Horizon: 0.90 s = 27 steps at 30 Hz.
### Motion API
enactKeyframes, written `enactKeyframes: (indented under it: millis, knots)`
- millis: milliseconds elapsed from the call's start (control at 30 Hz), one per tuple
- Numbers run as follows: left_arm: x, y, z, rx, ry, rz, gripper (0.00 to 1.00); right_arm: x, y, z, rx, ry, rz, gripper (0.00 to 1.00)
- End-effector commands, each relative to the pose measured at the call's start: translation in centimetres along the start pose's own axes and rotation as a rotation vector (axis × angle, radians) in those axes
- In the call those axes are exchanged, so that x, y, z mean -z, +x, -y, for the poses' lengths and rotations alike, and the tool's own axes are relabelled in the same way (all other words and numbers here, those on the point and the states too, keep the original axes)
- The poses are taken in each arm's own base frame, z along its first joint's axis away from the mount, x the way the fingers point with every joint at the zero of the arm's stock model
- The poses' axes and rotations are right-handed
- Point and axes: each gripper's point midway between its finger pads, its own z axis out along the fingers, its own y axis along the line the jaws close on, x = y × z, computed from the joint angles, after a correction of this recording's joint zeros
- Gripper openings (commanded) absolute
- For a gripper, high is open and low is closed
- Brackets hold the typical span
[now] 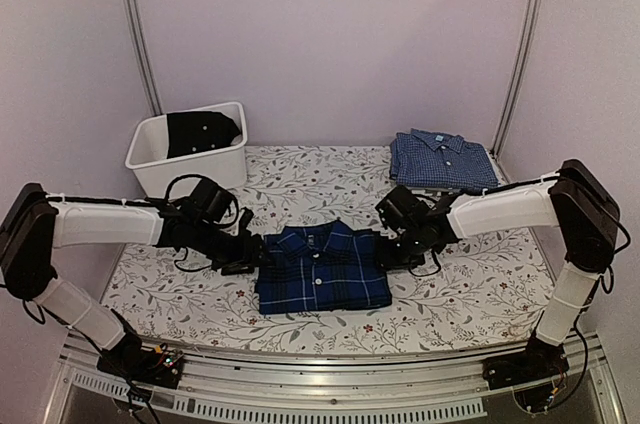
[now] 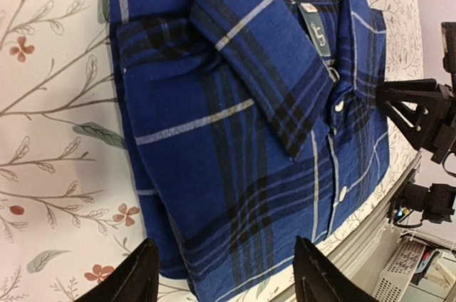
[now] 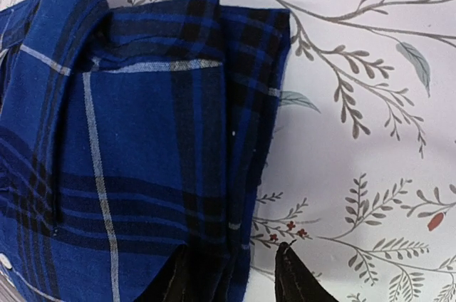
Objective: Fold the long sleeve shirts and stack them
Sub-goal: Move the square-folded shirt to the center of the board.
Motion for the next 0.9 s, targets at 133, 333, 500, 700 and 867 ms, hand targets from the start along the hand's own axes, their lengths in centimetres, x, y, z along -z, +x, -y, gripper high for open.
enactKeyframes:
  millis: [133,333,500,700,867]
  knots:
    - [0.0,-5.6,0.1,-0.024,-0.011,0.110,0.51,3.0,-2.4,-0.1,-0.039,-0.007,0.106,0.45]
    - [-1.0,-5.8,-0.8,-0.034,-0.063,0.093,0.46,4.0,-4.6,-1.4,-0.011,-0.018,0.156,0.47]
    - [-1.7,-5.9,-1.8,-0.024,-0.097,0.091,0.46,3.4,-6.4,-1.4,0.006,-0.011,0.180,0.47]
    - [-2.6,-6.3,-1.9,-0.020,-0.092,0.085,0.42,1.1,-7.7,-1.5,0.025,-0.014,0.178,0.48]
    - [-3.2,-6.7,-1.6,-0.024,-0.078,0.081,0.32,-0.6,-8.8,-1.7,0.041,-0.014,0.173,0.48]
